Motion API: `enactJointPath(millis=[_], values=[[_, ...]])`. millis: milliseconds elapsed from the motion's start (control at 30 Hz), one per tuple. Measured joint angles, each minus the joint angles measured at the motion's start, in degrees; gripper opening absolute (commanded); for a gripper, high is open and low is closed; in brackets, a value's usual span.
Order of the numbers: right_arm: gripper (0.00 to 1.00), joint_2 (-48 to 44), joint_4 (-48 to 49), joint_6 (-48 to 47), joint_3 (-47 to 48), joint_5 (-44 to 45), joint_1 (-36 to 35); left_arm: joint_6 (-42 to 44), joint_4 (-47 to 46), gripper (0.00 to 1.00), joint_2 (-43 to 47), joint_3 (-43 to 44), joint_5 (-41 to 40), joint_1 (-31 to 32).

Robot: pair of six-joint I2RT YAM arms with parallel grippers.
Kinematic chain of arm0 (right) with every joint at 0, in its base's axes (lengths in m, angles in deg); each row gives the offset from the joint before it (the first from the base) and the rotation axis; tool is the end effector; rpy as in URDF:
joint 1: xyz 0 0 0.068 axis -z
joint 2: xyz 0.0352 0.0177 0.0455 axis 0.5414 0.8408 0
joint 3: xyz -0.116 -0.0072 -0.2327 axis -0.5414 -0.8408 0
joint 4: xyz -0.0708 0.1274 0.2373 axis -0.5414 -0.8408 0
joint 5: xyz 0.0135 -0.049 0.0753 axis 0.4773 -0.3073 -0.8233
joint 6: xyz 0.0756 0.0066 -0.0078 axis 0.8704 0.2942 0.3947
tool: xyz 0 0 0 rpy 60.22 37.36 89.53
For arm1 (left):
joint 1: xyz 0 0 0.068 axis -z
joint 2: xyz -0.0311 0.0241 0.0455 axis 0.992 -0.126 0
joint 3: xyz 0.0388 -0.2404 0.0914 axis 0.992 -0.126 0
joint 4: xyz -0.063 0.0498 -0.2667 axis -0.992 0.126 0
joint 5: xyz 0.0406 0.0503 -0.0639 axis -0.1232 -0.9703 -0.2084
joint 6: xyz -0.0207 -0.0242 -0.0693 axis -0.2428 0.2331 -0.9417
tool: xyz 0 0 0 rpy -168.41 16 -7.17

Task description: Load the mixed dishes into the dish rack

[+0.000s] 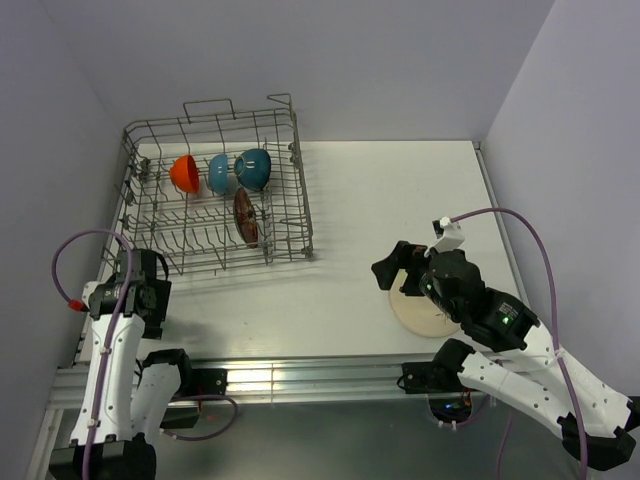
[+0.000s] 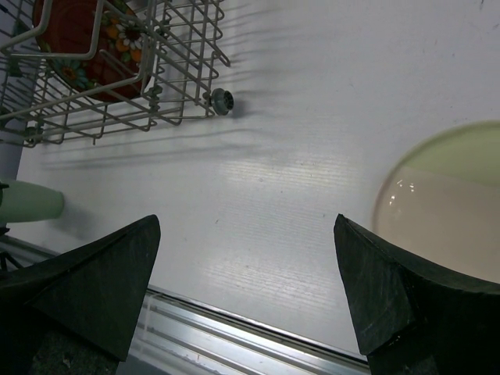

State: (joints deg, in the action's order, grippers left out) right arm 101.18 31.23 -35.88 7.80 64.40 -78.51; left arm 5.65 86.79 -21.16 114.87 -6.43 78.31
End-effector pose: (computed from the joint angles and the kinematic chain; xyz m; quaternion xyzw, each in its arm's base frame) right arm 0.1363 0.1105 0.3022 0.0345 0.8475 0.2440 0.4701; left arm 0.1398 0.0352 0.2151 -0.6807 0.6890 0.0482 0.2440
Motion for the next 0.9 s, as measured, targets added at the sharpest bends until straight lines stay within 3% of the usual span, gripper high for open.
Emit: enactJointPath(millis=[600,667,800,900], values=[[1.0,-0.2,0.4,-3.1,-0.9,-1.1,1.9,2.4,0.8,0.74,1.1,1.4,3.3,-8.5],[1.0,-0.2,0.4,-3.3,-0.9,-1.6,2.1,2.4,1.3,0.72,1.5,1.5,3.2,-9.0],[1.0,-0.2,0.5,-3.8,-0.9,-2.7,2.5,1.9,3.2,0.54,1.6,2.3,2.8,-9.6],[1.0,-0.2,0.7,-4.1,-0.8,-3.5,2.6,1.3,4.7,0.57,1.0,3.1,2.1,-9.8]])
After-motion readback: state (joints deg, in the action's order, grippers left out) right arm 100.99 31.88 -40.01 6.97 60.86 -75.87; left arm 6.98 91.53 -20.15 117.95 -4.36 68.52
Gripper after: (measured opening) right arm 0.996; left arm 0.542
